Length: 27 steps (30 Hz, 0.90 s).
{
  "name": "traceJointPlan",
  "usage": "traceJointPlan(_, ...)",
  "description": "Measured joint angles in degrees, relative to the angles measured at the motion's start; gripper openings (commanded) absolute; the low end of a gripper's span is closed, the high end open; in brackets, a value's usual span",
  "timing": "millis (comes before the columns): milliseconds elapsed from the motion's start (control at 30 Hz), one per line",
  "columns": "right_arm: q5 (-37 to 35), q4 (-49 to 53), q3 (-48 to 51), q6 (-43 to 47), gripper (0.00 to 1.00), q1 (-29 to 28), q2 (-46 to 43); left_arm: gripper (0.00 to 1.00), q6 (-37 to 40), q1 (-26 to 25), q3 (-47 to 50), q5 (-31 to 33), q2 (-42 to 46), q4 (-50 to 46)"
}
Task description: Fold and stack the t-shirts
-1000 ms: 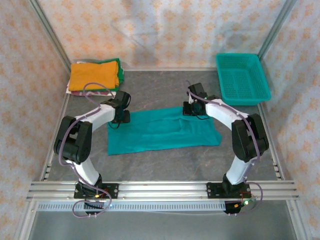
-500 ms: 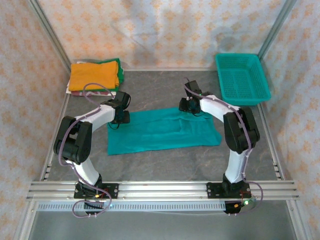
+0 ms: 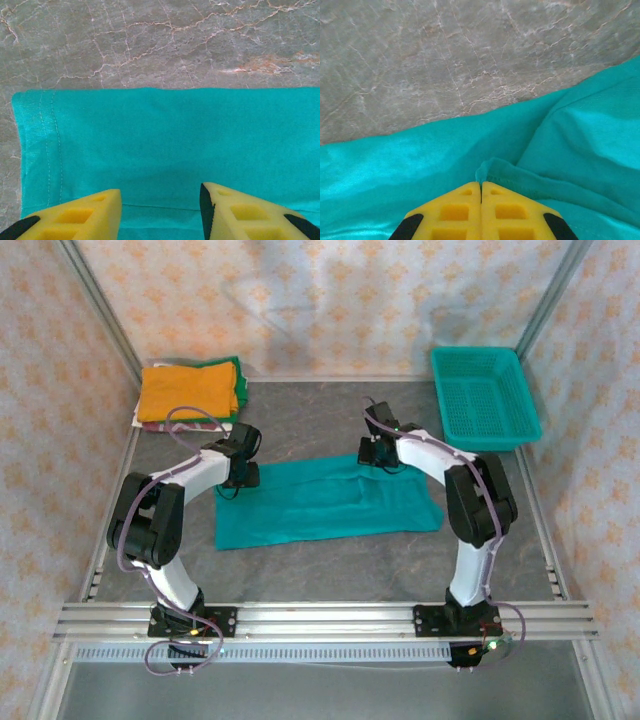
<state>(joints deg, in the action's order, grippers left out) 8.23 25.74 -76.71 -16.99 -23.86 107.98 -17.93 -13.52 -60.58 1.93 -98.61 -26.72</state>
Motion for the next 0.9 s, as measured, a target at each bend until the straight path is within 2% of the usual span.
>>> traceJointPlan(333, -1.99, -2.38, 8.15, -6.88, 0.0, -0.85, -9.03, 0.45, 0.0, 0.0, 0.0, 0.02, 0.0, 0.02)
traceJointPlan(467, -4.13, -4.33, 13.31, -12.17, 0.0, -3.65, -10.62, 0.45, 0.0, 0.0, 0.0, 0.02, 0.0, 0.04)
traceJointPlan(600, -6.82, -4.81, 14.29, -16.68, 0.0, -7.04, -11.39, 0.45, 0.0, 0.0, 0.0, 0.02, 0.0, 0.15)
traceJointPlan(700, -10.23, -4.7, 14.47, -20.24, 0.02, -9.01, -12.57, 0.45, 0.02, 0.0, 0.0, 0.02, 0.0, 0.39)
traceJointPlan(767, -12.26, -4.81, 15.34, -22.36, 0.09, -10.05, -13.84, 0.45, 0.02, 0.0, 0.0, 0.04, 0.0, 0.52)
traceJointPlan(900, -15.06, -4.9, 18.32, -25.94, 0.14, -11.89, -16.26, 0.45, 0.02, 0.0, 0.0, 0.07, 0.0, 0.74)
